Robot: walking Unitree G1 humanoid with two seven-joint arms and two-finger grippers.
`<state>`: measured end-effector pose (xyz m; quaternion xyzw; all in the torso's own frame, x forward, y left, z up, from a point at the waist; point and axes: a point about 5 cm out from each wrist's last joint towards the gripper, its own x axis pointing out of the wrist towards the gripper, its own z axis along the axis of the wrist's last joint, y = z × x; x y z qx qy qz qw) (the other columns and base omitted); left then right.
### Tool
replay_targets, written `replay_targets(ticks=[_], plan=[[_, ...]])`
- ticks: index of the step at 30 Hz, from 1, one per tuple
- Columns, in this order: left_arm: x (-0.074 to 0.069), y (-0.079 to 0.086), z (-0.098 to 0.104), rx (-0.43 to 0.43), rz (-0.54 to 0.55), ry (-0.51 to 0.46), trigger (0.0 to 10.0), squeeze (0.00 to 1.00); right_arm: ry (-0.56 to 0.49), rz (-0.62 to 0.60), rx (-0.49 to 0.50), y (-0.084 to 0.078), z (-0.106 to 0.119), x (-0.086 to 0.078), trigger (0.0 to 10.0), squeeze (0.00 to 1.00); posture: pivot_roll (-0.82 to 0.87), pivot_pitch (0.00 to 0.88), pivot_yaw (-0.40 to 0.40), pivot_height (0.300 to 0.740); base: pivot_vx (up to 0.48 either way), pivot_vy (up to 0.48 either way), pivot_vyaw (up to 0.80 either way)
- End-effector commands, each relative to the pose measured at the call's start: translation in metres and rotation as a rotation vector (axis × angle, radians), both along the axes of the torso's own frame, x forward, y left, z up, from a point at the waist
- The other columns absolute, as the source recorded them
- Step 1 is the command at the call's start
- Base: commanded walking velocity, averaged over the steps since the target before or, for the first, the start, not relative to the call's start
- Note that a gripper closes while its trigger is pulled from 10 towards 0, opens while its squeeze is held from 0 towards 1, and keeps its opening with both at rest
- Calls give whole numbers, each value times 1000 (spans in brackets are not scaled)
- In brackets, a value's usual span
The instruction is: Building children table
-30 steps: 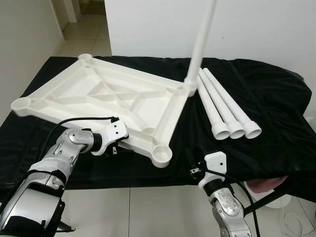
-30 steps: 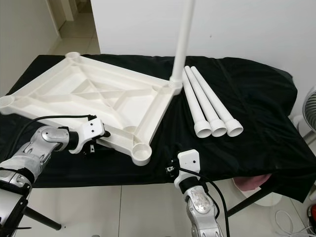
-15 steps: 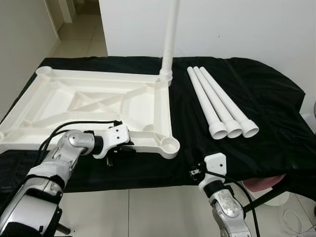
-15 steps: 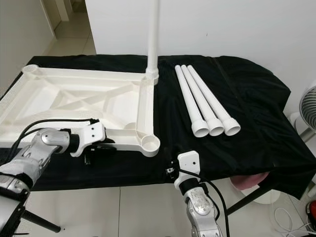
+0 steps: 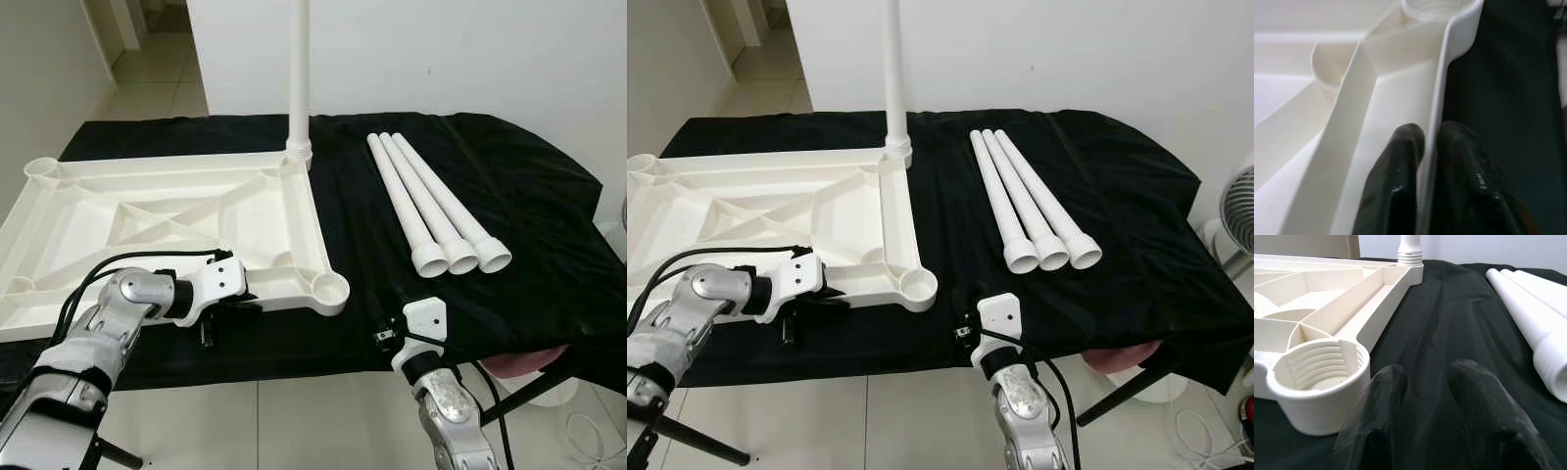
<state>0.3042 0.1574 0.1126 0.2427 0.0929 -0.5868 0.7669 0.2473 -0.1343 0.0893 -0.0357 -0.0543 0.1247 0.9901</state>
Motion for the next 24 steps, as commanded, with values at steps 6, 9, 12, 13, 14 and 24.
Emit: replay_targets(ticks=[6,9,12,13,14,24], plan=[[-18,-17,-4,-84,-76,61,10000,0,-18,-49,29,-4,3,8,10000,0,-72,0,-3,740,0,0,0],[-20,-25,3,-143,-76,70,10000,0,-25,-87,52,-7,5,12,10000,0,-72,0,-3,740,0,0,0],[-19,-32,11,-198,-52,69,10000,0,-22,-125,98,-10,7,16,10000,0,-71,0,-5,740,0,0,0],[-14,-38,21,-268,18,38,10000,0,-19,-153,156,-13,9,19,10000,1000,-71,0,-5,740,0,0,0],[-14,-38,21,-268,18,38,10000,0,-19,-153,156,-13,9,19,10000,1000,-71,0,-5,740,0,0,0],[7,-54,49,-447,262,26,10000,0,-106,-243,116,-21,25,33,10000,1000,-67,0,-13,740,0,0,0]])
